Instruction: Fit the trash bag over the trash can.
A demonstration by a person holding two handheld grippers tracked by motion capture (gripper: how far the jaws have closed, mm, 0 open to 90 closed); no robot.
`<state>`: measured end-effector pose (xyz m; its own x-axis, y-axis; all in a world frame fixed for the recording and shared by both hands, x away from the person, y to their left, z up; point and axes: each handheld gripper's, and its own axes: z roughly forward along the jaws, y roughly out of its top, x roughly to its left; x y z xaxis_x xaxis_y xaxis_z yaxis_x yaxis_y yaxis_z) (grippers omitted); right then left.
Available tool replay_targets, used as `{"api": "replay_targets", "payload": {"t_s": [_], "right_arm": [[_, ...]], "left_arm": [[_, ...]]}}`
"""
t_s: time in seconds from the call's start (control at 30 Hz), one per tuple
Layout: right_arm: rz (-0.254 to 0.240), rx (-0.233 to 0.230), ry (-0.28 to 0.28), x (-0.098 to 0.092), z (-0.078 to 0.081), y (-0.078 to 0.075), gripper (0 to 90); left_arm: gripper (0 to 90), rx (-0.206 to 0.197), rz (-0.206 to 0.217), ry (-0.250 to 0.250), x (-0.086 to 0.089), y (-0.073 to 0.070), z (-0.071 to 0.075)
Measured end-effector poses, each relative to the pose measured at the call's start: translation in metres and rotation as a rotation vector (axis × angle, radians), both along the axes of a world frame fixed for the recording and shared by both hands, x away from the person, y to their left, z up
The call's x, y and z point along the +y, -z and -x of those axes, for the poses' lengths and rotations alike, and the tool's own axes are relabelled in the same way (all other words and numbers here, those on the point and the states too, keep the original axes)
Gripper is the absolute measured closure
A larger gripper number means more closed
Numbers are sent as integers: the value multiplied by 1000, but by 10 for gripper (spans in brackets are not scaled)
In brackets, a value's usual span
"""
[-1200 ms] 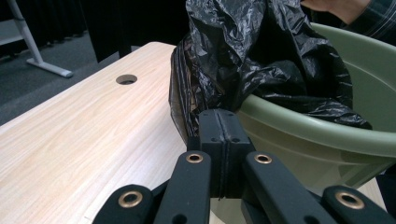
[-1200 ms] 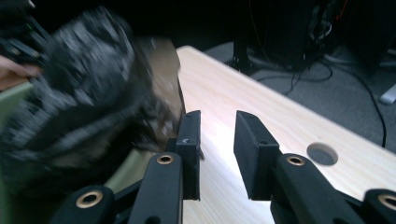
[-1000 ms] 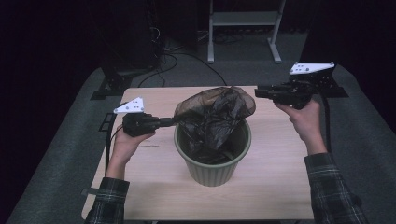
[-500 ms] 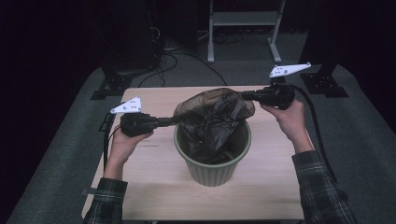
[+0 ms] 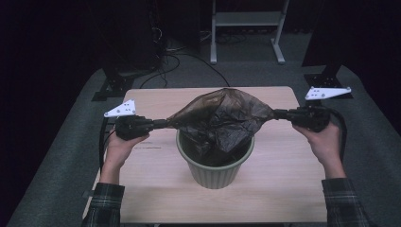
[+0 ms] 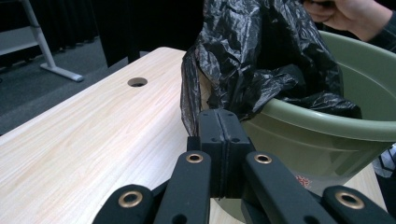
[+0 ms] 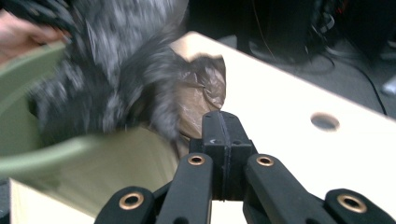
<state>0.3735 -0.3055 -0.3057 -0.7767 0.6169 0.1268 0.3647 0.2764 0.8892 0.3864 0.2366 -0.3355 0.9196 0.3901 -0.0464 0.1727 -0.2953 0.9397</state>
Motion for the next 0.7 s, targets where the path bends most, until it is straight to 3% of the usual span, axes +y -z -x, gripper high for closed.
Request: {"api": "replay_targets", "payload": {"t_s": [0.1,0.2,0.23,0.43,0.7], "right_arm": [[10,32,21,-9,3,16,900],[8,35,23,-13,4,20,889],[2,22,30,-14,4,18,815],[-73,-35,29,-8,-4,-14,694],[-88,-44,-59,42,-24,-38,584]], "left_arm": [[895,1,-1,-1,0,1,0],[896,1,-1,0,0,1,0],[895,1,4,2,0,1,0],[895,-4,5,15,-5,-1,-2],[895,-7,3,26,-9,-4,-2]]}}
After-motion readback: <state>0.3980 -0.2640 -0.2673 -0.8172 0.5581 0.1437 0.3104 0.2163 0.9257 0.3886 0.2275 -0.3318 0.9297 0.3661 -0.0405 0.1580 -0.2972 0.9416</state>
